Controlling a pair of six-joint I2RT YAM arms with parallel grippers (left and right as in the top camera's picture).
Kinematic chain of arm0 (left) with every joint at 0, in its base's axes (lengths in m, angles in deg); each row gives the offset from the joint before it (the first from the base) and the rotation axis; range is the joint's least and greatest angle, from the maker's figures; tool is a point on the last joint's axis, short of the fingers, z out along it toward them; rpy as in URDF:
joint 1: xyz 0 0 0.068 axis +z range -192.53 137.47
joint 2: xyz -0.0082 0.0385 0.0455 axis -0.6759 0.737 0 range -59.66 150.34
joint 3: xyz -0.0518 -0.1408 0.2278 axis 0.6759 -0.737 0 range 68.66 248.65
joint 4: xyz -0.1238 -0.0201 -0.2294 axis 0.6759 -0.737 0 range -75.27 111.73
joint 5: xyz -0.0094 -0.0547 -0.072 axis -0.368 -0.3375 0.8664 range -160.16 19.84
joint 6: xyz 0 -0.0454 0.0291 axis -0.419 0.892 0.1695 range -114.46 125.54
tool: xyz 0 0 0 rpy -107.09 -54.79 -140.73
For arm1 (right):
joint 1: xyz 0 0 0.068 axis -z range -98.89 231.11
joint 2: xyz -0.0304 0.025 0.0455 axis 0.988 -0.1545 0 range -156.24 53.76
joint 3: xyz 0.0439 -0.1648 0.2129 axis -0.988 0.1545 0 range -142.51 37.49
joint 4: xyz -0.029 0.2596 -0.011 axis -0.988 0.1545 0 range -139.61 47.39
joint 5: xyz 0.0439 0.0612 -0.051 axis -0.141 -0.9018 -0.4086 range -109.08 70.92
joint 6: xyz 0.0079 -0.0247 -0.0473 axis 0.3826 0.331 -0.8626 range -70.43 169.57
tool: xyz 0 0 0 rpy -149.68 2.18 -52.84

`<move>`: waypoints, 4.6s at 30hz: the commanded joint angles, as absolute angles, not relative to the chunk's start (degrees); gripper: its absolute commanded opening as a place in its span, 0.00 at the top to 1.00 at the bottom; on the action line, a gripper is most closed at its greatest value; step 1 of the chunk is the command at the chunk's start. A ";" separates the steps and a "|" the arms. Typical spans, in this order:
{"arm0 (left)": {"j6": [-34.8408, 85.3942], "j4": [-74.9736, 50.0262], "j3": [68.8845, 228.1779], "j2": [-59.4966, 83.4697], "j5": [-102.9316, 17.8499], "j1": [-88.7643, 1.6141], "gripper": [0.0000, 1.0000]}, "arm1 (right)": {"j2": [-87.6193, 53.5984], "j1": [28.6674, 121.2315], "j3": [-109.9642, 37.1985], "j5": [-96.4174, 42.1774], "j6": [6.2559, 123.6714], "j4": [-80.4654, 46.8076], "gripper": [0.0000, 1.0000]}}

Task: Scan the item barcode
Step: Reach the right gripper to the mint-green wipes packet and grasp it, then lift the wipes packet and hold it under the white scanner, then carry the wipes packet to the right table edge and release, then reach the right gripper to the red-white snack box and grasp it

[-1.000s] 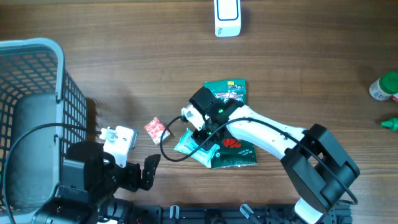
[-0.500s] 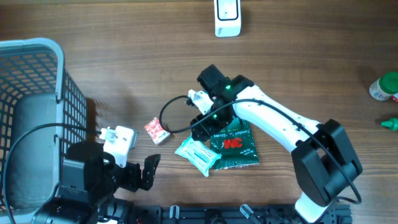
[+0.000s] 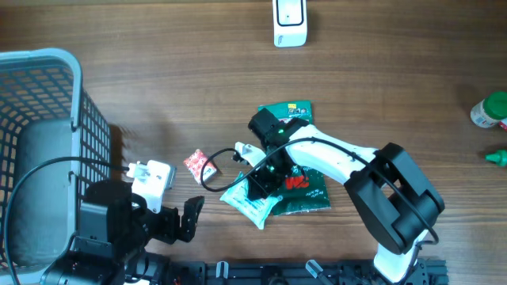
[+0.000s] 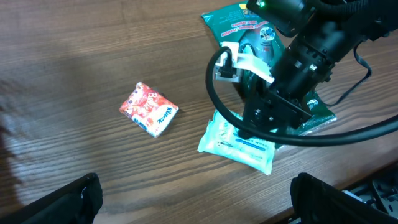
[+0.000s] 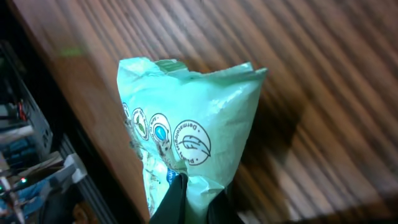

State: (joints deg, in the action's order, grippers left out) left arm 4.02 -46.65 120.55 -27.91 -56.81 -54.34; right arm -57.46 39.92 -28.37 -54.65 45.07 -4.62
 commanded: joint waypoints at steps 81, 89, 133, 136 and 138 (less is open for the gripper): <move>2.95 -46.49 120.66 -28.18 -56.75 -54.01 0.00 | -59.29 69.41 -46.67 -46.19 121.20 -45.30 0.95; 2.95 -46.49 120.66 -28.18 -56.75 -54.01 0.00 | -81.06 69.28 -68.46 -46.32 127.93 -50.13 0.95; 2.95 -46.47 120.66 -28.18 -56.75 -54.01 0.00 | -50.81 81.21 -58.40 -40.55 70.97 10.98 0.00; 2.95 -46.49 120.66 -28.18 -56.75 -54.01 0.00 | -51.10 69.67 -56.96 -41.99 71.52 9.67 0.01; 2.95 -46.49 120.66 -28.18 -56.75 -54.01 0.00 | -52.39 63.92 -54.29 -47.44 77.42 7.90 0.02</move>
